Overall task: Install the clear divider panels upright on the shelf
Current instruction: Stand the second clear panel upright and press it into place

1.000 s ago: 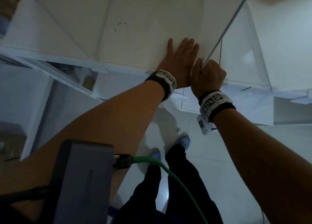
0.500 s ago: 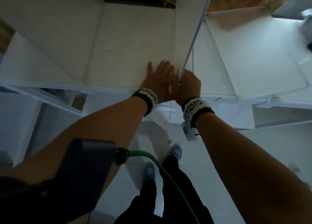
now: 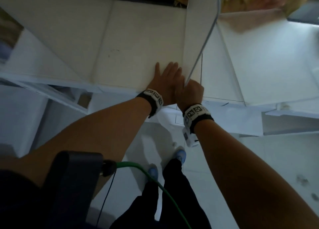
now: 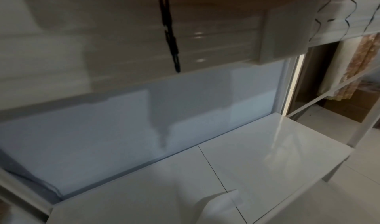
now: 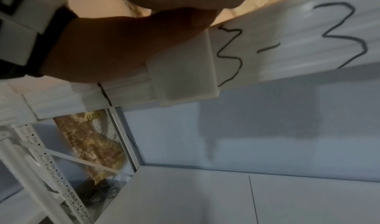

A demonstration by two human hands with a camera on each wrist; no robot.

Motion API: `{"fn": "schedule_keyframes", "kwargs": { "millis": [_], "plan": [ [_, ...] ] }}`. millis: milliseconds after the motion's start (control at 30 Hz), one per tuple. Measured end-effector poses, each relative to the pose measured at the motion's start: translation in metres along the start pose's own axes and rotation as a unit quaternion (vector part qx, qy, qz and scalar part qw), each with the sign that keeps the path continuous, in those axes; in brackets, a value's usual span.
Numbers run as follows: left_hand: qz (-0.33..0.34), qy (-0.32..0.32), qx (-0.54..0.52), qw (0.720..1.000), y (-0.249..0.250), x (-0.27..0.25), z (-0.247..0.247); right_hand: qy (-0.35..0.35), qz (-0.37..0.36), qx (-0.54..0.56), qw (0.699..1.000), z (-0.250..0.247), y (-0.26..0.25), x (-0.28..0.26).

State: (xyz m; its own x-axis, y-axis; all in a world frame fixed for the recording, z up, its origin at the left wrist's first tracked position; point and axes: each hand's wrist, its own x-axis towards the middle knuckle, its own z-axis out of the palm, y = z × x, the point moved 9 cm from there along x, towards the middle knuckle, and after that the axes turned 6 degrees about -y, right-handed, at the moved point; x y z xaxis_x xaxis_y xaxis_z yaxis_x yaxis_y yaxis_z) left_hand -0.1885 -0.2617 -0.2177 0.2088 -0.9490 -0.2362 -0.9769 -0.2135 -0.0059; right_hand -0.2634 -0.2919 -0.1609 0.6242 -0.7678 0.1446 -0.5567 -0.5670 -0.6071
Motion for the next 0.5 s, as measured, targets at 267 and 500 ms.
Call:
{"fn": "schedule_keyframes", "kwargs": {
  "millis": [267,500],
  "plan": [
    [-0.020,-0.080,-0.028,0.996,-0.007,0.001,0.004,-0.096,0.112,-0.068,0.987,0.007,0.007,-0.016],
    [-0.040,-0.171,-0.190,0.966,-0.015,-0.017,-0.014,-0.134,0.161,0.095,0.973,0.006,0.041,-0.066]
  ]
}}
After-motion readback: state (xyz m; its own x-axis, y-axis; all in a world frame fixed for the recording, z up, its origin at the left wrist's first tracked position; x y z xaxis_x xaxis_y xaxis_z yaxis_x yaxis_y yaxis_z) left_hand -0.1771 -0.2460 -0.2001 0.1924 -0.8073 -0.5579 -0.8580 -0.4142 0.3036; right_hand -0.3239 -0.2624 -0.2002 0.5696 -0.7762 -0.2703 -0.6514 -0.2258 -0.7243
